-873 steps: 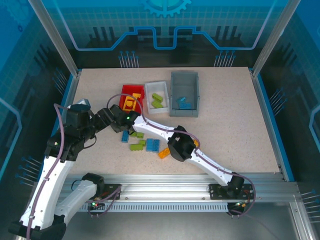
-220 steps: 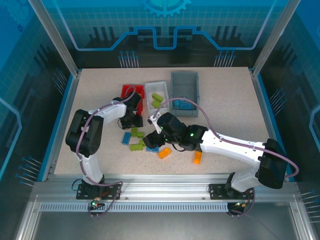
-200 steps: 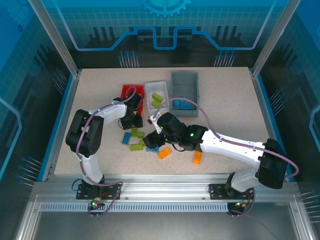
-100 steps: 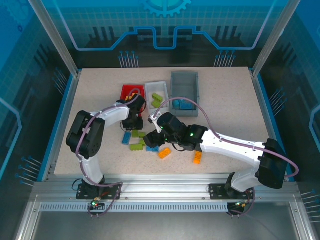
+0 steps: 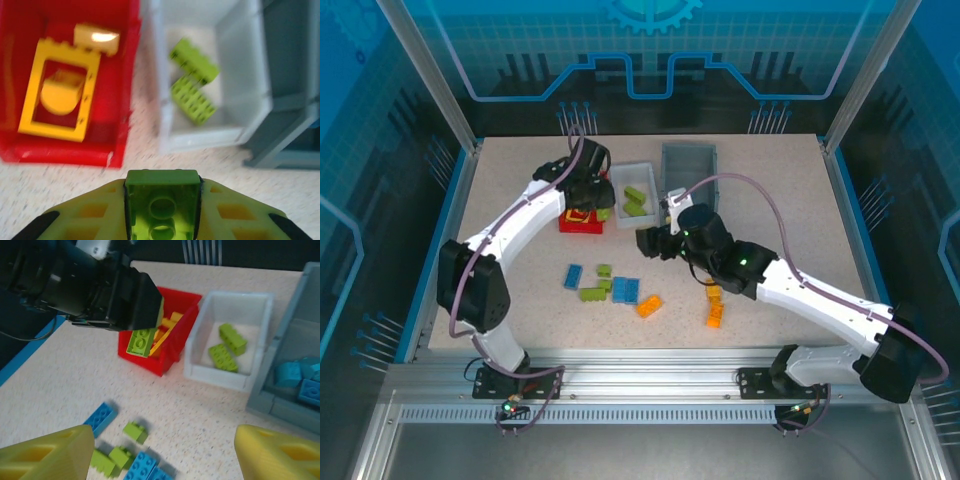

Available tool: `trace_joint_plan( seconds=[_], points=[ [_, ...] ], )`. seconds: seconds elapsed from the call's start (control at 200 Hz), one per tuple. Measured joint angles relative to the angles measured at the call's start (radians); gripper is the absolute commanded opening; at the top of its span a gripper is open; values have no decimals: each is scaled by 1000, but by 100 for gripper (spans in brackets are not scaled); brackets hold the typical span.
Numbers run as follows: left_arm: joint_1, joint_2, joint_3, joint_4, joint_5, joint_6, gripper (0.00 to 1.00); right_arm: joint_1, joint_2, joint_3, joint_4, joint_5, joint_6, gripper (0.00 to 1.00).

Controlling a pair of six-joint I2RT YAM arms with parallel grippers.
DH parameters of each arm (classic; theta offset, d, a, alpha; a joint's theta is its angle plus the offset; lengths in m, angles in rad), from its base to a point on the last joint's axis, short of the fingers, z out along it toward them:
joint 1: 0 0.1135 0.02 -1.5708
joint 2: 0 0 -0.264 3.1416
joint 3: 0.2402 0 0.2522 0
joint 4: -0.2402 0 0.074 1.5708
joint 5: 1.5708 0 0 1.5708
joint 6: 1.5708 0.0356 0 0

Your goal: Sort the legos into containers by color

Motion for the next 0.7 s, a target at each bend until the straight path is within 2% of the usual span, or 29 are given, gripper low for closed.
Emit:
trace_joint_plan(
  seconds=[0.145,0.43,0.6,0.7],
  points=[
    [-1,148,166,43,31,0,32,-57,14,26,3,-4,15,75],
    [-5,439,396,111,61,0,33,-75,20,50,6,-23,34,75],
    [-5,513,424,112,71,-4,57,-83,20,46,3,-27,45,77],
    [-6,514,424,99,74,-15,62,-83,19,36,-2,-27,49,77]
  ],
)
